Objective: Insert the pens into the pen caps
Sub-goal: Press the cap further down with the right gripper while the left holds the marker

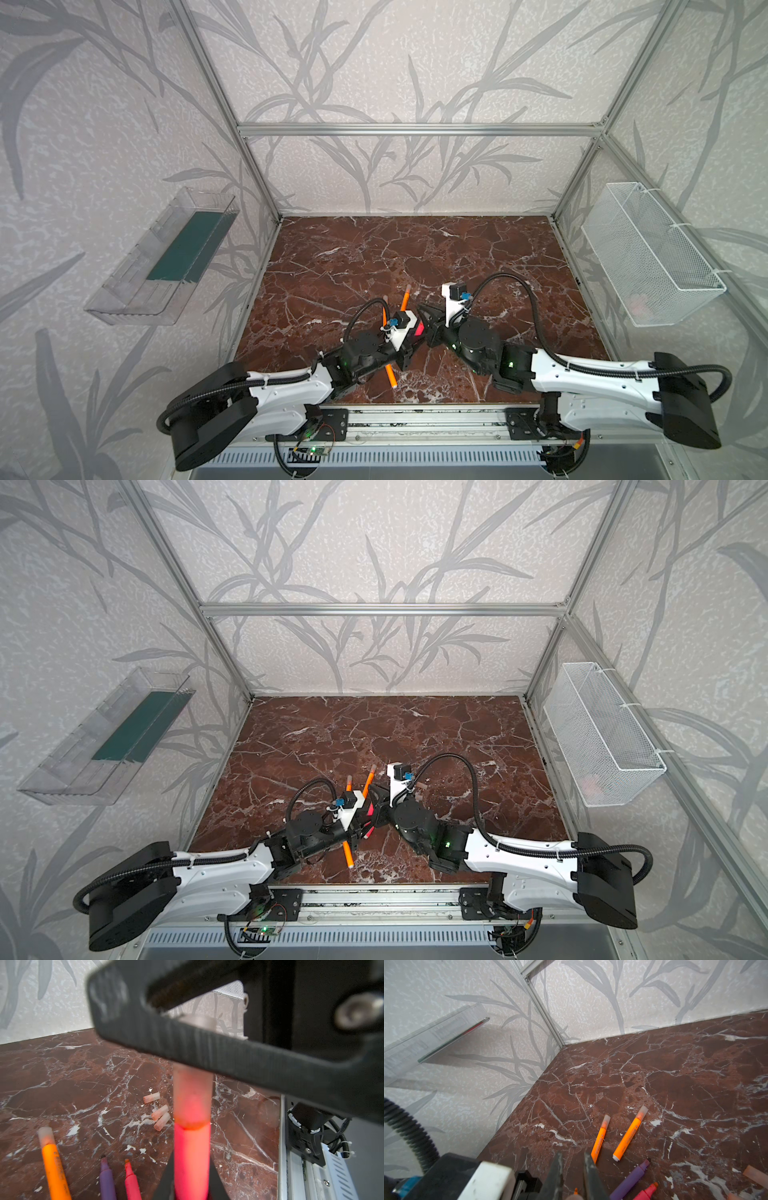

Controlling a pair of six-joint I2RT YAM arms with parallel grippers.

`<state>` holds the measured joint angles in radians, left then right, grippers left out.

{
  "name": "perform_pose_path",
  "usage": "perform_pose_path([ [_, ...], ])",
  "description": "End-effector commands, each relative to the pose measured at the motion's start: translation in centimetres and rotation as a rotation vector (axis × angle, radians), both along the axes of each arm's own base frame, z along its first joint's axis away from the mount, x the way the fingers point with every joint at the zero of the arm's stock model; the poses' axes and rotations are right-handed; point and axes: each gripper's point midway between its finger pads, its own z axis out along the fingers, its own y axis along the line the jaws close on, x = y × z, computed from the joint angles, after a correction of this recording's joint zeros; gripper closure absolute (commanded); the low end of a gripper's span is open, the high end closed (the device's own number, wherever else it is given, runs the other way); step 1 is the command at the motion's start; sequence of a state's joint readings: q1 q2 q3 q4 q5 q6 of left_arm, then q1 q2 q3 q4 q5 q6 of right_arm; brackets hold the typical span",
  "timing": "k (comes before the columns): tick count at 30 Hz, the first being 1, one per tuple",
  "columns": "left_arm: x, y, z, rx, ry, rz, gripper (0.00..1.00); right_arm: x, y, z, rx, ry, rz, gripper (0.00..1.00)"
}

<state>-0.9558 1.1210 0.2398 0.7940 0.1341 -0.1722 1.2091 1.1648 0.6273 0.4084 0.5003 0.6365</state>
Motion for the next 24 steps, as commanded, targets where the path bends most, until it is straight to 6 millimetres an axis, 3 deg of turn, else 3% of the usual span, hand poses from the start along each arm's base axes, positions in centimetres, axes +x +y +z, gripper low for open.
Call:
perform_pose_path([
  [1,5.1,2.6,9.2,-0.215,-0.126,0.286,1.0,-3.7,1.8,-4.4,-0.095,0.069,0.162,1.0],
  [3,6.1,3.5,9.4,-0.239,-0.083,0.349,1.0,-4.1,1.8,-4.4,-0.1,0.037,0.191,1.0],
  [6,7.0,3.6,10.0,-0.296,-0.008,0.266,1.0,-5.1,2.2,-3.9,-0.066,-0.019,0.266,1.0],
  [14,6.2,3.3,12.0,-0.352,0.01,0.103,1.0,-7.4,2.1,-3.4,-0.035,-0.105,0.408,1.0],
  [18,7.2,4.4,11.4,-0.33,0.0,0.193,1.0,-7.5,1.5,-5.1,-0.044,-0.047,0.361,1.0],
  [21,8.4,5.5,10.9,-0.282,-0.041,0.291,1.0,-6.9,0.1,-7.3,-0.067,0.081,0.189,1.0],
  [24,9.3,6.6,10.8,-0.269,-0.07,0.39,1.0,-7.7,1.1,-8.2,-0.065,0.154,0.161,1.0],
])
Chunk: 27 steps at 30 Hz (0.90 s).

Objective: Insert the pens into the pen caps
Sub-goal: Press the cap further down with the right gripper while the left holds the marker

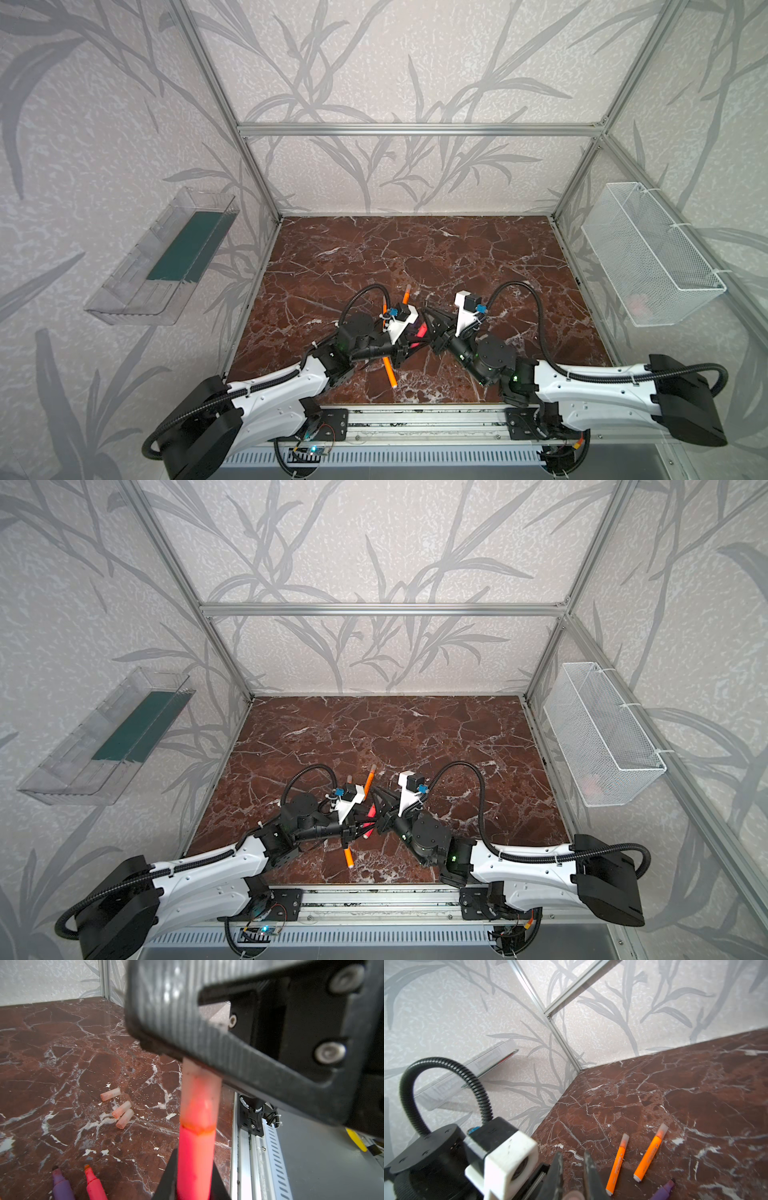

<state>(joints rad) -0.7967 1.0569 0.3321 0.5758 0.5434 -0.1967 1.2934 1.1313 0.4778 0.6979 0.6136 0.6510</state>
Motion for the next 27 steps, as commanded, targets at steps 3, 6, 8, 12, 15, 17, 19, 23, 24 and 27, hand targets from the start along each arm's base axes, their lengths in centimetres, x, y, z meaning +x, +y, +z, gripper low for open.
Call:
perform_pose_path([
  [3,10.7,7.3,9.5,-0.221,-0.202,0.704,1.0,-6.7,3.3,-9.2,-0.211,0.235,0.202,1.0],
  [6,10.4,7.5,9.7,-0.212,-0.226,0.728,1.0,-7.4,4.5,-9.1,-0.216,0.236,0.21,1.0],
  [8,10.3,7.6,9.9,-0.206,-0.228,0.736,1.0,-7.4,5.0,-9.4,-0.221,0.241,0.208,1.0],
  [12,10.4,8.1,9.9,-0.215,-0.212,0.757,1.0,-7.1,5.0,-9.7,-0.26,0.205,0.179,1.0],
  [15,10.7,8.2,9.6,-0.258,-0.124,0.726,1.0,-7.7,5.3,-8.9,-0.23,0.105,0.249,1.0],
  [17,10.5,8.4,9.9,-0.29,-0.102,0.694,1.0,-8.1,5.3,-8.5,-0.212,0.054,0.288,1.0],
  [19,10.1,8.4,10.4,-0.316,-0.08,0.648,1.0,-8.4,5.4,-7.9,-0.208,0.016,0.31,1.0],
  [23,8.9,8.4,11.6,-0.359,-0.067,0.564,1.0,-9.6,5.8,-7.4,-0.192,-0.048,0.397,1.0],
  [24,8.6,8.6,11.9,-0.365,-0.072,0.553,1.0,-10.0,5.9,-7.3,-0.179,-0.072,0.421,1.0],
  [27,8.3,8.9,12.1,-0.376,-0.075,0.534,1.0,-10.8,5.7,-7.1,-0.138,-0.125,0.472,1.0],
])
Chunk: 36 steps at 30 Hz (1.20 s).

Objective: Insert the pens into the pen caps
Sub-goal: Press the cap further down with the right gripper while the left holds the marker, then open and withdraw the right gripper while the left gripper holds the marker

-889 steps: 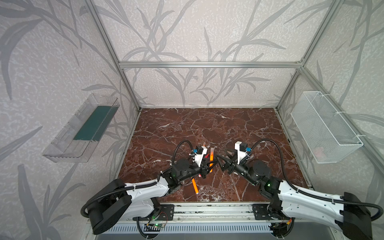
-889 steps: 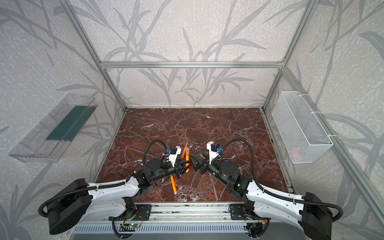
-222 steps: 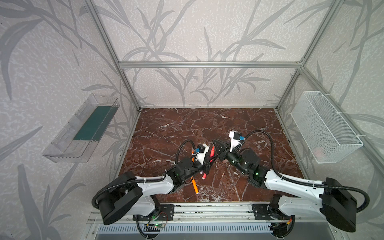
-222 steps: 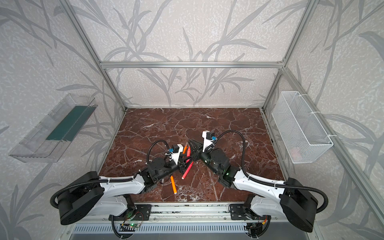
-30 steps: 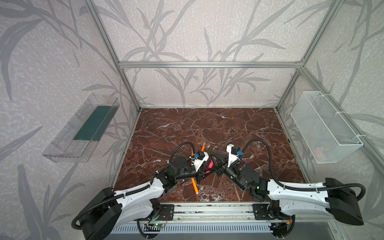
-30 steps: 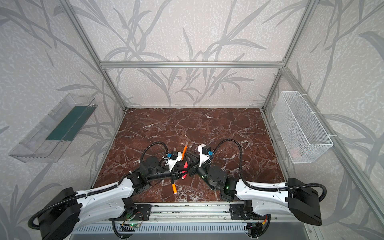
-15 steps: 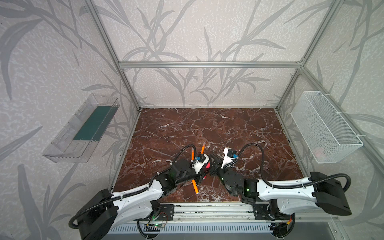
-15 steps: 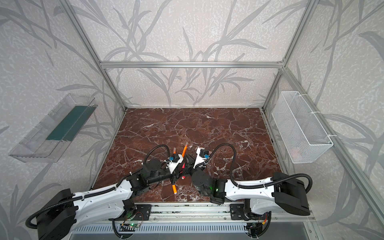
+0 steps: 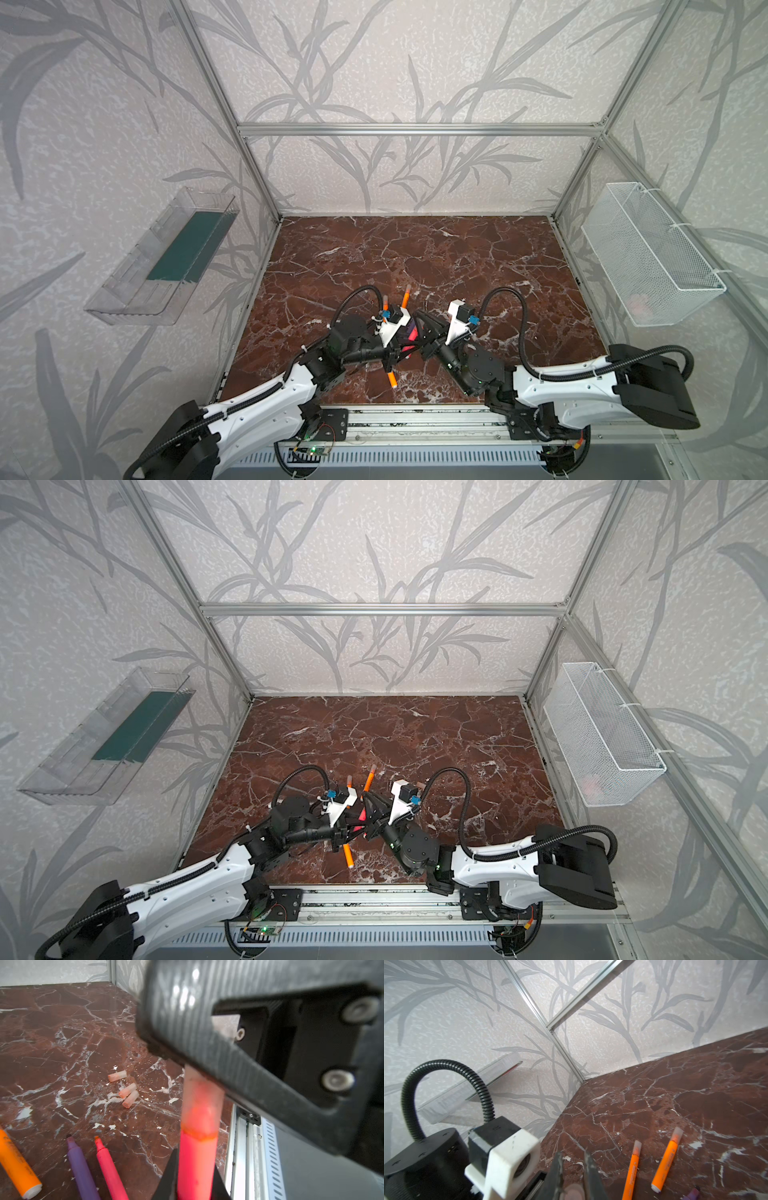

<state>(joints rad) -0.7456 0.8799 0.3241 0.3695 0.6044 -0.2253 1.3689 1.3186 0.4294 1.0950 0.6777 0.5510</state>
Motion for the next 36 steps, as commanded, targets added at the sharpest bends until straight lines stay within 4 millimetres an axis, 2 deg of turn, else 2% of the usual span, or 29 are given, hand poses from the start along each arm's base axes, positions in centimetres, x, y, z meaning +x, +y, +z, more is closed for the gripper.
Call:
perform_pose_path([
  [1,9.6,6.7,11.4,-0.368,-0.136,0.542,1.0,-9.8,3.7,-6.9,-0.226,-0.067,0.47,1.0],
  [5,10.2,7.0,11.2,-0.351,-0.144,0.572,1.0,-11.0,4.5,-6.5,-0.219,-0.111,0.504,1.0],
  [7,10.8,7.5,11.0,-0.326,-0.174,0.614,1.0,-9.5,4.8,-8.2,-0.286,0.029,0.404,1.0],
  [9,11.5,7.8,10.9,-0.296,-0.21,0.651,1.0,-8.1,4.1,-10.5,-0.372,0.21,0.285,1.0],
  [13,12.7,8.7,10.7,-0.254,-0.251,0.74,1.0,-7.8,5.3,-9.8,-0.345,0.279,0.258,1.0],
  [17,13.0,9.1,10.9,-0.232,-0.277,0.766,1.0,-7.7,6.3,-9.6,-0.345,0.286,0.25,1.0],
  [20,12.7,8.8,10.5,-0.214,-0.264,0.739,1.0,-6.6,5.6,-9.5,-0.314,0.257,0.193,1.0],
  [23,12.2,8.3,9.3,-0.185,-0.231,0.704,1.0,-5.3,4.5,-8.7,-0.337,0.244,0.153,0.99],
  [25,12.0,8.0,7.9,-0.158,-0.2,0.685,1.0,-4.2,3.8,-8.0,-0.374,0.234,0.119,0.88],
  [27,12.0,8.2,6.0,-0.122,-0.152,0.695,1.0,-2.9,2.3,-7.1,-0.387,0.228,0.073,0.67],
  [30,12.2,8.8,2.5,-0.059,-0.073,0.734,1.0,-1.3,-0.8,-5.9,-0.389,0.214,-0.004,0.45],
  [32,12.4,9.6,0.3,-0.012,-0.02,0.785,1.0,-0.4,-3.0,-5.2,-0.392,0.204,-0.056,0.37],
  [36,13.0,12.2,-3.5,0.107,0.087,0.937,1.0,1.3,-7.7,-4.4,-0.429,0.192,-0.158,0.26],
])
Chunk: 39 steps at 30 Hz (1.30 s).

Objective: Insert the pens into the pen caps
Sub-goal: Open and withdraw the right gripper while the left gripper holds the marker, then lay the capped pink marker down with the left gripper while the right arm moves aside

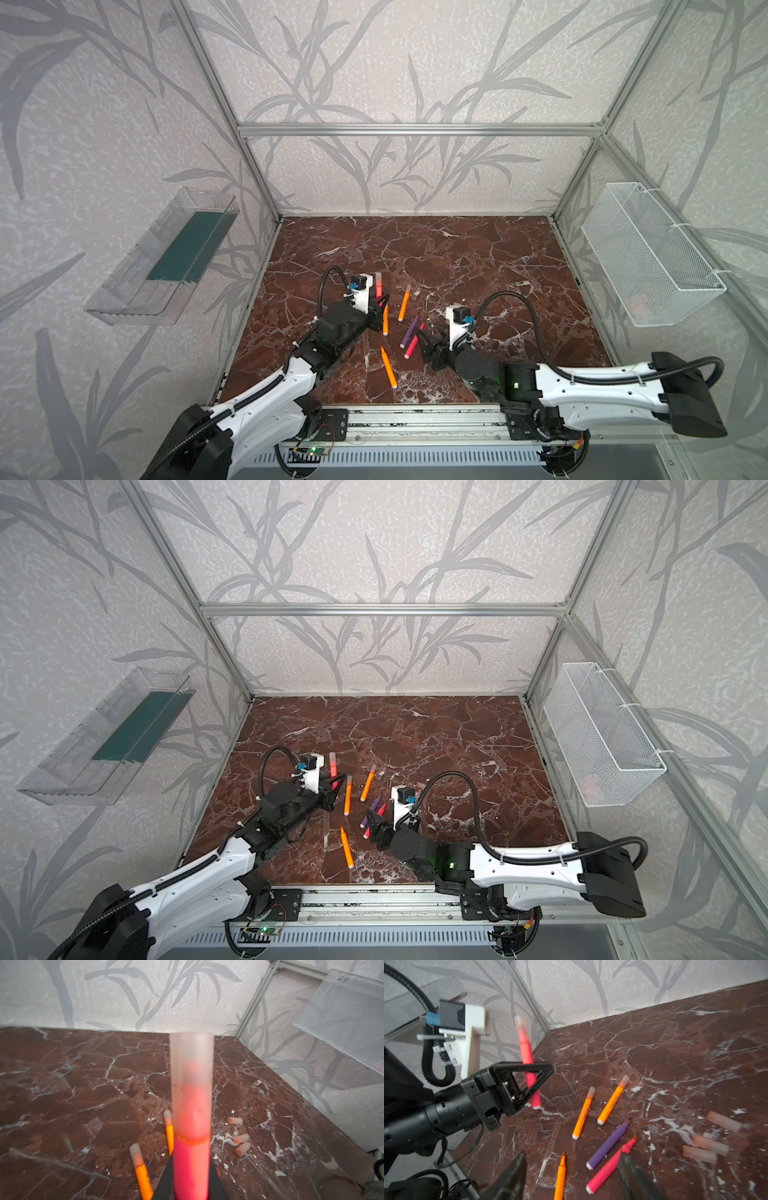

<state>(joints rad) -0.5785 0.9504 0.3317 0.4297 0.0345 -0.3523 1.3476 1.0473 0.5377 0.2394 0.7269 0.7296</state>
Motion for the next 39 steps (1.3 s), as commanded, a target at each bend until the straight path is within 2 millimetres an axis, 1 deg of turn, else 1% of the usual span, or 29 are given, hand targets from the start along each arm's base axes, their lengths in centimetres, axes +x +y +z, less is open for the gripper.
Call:
perform_pose_path([
  [1,1.0,3.5,-3.1,0.047,0.114,0.22,1.0,1.3,-4.3,-0.5,-0.131,-0.023,-0.079,0.25],
  [4,1.5,5.4,-4.9,0.101,0.196,0.336,1.0,3.0,-8.3,0.4,-0.21,-0.054,-0.154,0.17],
  [6,1.8,6.3,-5.9,0.129,0.242,0.395,1.0,4.1,-10.9,0.5,-0.244,-0.052,-0.207,0.14],
  [9,2.3,6.6,-7.3,0.153,0.304,0.429,1.0,6.1,-15.1,-0.2,-0.286,-0.018,-0.303,0.12],
  [11,2.5,6.5,-8.1,0.162,0.331,0.437,1.0,7.0,-17.5,-0.9,-0.304,0.001,-0.366,0.11],
  [14,2.7,6.6,-8.9,0.168,0.362,0.457,1.0,8.5,-20.5,-2.5,-0.347,0.029,-0.453,0.1],
  [18,2.6,7.5,-10.1,0.182,0.399,0.503,1.0,10.4,-24.0,-5.9,-0.403,0.13,-0.538,0.09],
  [19,2.6,7.6,-10.4,0.183,0.406,0.512,1.0,10.7,-25.0,-6.9,-0.398,0.175,-0.582,0.1],
  [20,2.6,7.7,-10.5,0.182,0.411,0.516,1.0,10.9,-25.5,-7.4,-0.379,0.207,-0.602,0.1],
  [22,2.6,7.8,-11.0,0.188,0.427,0.52,1.0,11.5,-25.2,-7.8,-0.374,0.235,-0.573,0.11],
  [25,2.8,7.6,-11.7,0.192,0.448,0.513,1.0,11.9,-25.0,-8.1,-0.37,0.23,-0.571,0.11],
  [31,3.2,6.9,-13.3,0.205,0.502,0.486,0.99,11.6,-23.8,-8.3,-0.362,0.242,-0.495,0.11],
  [35,3.2,6.8,-13.7,0.214,0.52,0.484,0.91,11.6,-23.8,-8.0,-0.34,0.207,-0.496,0.11],
  [39,3.1,7.4,-13.7,0.218,0.532,0.523,0.84,11.1,-24.0,-7.9,-0.326,0.191,-0.5,0.11],
])
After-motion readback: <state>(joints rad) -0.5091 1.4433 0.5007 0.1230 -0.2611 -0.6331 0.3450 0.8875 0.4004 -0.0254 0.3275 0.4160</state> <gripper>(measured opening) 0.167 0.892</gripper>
